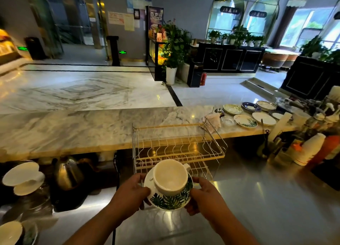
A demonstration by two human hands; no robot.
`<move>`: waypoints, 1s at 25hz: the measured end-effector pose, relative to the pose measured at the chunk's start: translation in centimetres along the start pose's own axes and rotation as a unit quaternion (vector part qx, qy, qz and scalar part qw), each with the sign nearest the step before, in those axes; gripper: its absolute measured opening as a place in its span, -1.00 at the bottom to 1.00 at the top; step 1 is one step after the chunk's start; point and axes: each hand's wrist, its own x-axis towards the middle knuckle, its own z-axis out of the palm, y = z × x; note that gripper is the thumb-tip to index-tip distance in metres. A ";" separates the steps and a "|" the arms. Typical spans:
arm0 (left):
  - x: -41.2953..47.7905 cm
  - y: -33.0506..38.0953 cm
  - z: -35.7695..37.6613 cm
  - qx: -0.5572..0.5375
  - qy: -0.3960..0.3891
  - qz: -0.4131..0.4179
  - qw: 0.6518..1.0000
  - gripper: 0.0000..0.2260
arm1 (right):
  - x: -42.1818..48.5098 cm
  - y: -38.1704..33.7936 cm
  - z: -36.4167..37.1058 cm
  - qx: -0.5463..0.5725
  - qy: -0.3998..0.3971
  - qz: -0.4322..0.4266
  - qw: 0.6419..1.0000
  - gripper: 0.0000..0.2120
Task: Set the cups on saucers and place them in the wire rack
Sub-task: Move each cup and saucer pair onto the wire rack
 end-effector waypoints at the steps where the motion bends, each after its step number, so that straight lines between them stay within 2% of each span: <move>1: 0.6 0.5 0.5 -0.006 0.012 0.000 1.000 -0.69 | 1.1 -0.4 -0.9 -0.002 -0.010 -0.005 1.000 -0.73; 10: 5.1 5.5 4.9 -0.037 0.104 -0.014 0.994 -0.68 | 9.1 -4.6 -7.9 -0.039 -0.104 -0.040 0.993 -0.78; 14: 7.6 7.4 5.7 -0.038 0.112 -0.014 0.993 -0.65 | 11.6 -5.6 -9.7 -0.057 -0.098 -0.059 0.992 -0.77; 25: 15.6 8.2 5.6 -0.004 0.119 -0.036 0.992 -0.58 | 19.0 -7.0 -10.5 -0.089 -0.090 -0.036 0.991 -0.76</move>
